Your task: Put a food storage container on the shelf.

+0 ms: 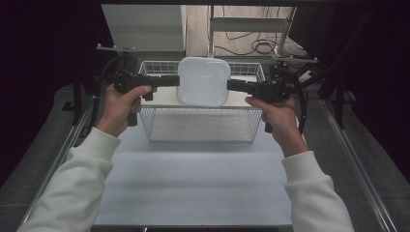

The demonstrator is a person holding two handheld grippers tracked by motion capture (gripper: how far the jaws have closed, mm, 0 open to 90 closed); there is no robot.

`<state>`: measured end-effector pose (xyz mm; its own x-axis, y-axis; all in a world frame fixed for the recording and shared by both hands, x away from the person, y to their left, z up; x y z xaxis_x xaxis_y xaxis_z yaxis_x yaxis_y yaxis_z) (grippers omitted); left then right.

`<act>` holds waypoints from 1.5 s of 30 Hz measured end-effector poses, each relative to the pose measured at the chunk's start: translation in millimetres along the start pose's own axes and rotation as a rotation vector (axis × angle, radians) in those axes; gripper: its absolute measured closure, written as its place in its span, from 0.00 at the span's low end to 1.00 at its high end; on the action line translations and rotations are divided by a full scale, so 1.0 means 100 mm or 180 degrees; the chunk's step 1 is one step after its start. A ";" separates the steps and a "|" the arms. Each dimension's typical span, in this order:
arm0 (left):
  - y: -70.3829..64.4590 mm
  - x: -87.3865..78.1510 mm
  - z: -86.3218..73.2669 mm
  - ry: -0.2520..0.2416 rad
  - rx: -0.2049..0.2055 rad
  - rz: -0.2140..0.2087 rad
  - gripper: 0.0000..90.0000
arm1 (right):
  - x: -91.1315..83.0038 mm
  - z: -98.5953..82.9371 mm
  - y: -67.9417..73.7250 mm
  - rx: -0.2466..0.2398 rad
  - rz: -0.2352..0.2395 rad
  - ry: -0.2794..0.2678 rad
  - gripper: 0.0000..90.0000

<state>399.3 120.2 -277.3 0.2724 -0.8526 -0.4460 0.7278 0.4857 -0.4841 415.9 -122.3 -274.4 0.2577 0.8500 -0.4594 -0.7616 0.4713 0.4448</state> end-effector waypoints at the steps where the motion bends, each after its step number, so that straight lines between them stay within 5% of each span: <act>1: 0.01 0.00 0.02 0.0000 0.0004 0.0009 0.91 | 0.00 0.01 -0.01 -0.0003 -0.0008 0.0001 0.89; 18: 0.30 0.03 0.26 0.0020 -0.0121 0.0018 0.91 | 0.15 0.29 -0.24 0.0119 0.0017 0.0049 0.89; 35: 0.72 0.26 0.36 0.0028 -0.0411 -0.0050 0.91 | 0.35 0.47 -0.66 0.0336 -0.0037 0.0234 0.88; 45: 0.81 0.32 0.39 0.0027 -0.0581 -0.0194 0.91 | 0.37 0.51 -0.78 0.0485 -0.0020 0.0189 0.88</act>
<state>491.5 125.3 -301.4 0.2253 -0.8802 -0.4177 0.6163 0.4608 -0.6386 515.2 -115.1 -286.7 0.2231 0.8337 -0.5052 -0.6599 0.5106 0.5512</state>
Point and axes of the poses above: each handheld gripper's, and its own axes: x roughly forward along the jaws, z roughly out of its top, y roughly to its left, the point moved 7 cm from there along x, roughly forward along the jaws, and after that the axes turned 13 degrees about y, right-handed, at the moved point
